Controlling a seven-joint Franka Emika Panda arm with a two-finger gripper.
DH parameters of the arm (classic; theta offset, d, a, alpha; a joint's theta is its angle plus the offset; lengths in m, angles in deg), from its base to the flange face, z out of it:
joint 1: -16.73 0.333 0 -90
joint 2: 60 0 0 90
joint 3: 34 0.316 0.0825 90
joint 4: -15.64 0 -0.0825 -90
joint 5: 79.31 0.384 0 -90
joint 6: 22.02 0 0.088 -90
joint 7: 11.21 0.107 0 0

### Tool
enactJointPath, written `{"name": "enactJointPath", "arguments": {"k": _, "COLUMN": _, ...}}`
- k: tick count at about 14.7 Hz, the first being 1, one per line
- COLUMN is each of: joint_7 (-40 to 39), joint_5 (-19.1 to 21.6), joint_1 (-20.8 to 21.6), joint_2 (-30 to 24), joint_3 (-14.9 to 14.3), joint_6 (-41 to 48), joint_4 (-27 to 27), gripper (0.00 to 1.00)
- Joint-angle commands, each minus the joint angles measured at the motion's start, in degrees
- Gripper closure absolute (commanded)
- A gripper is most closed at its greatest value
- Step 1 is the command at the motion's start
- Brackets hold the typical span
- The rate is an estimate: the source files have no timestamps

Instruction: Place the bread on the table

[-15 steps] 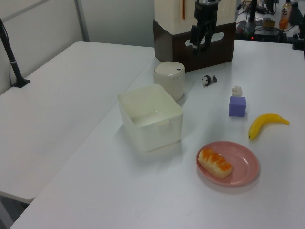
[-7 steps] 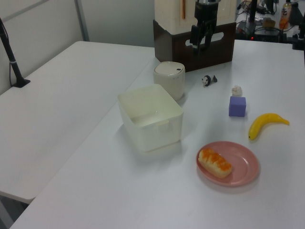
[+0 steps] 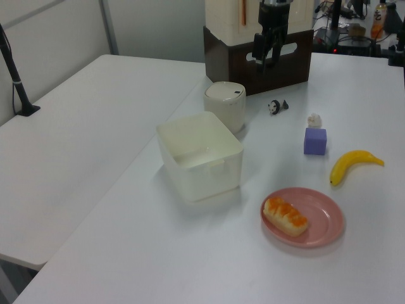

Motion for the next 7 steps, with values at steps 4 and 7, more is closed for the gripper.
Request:
{"name": "enactJointPath", "arguments": {"k": 4, "joint_7": 0.2, "joint_5": -1.4, "joint_1": 0.1, "joint_2": 0.2, "joint_3": 0.0, "joint_6": 0.5, "joint_4": 0.5, "gripper": 0.00}}
{"name": "enactJointPath", "arguments": {"k": 7, "joint_7": 0.2, "joint_5": -2.6, "joint_1": 0.6, "joint_2": 0.1, "joint_3": 0.3, "joint_6": 0.7, "joint_4": 0.4, "gripper": 0.00}}
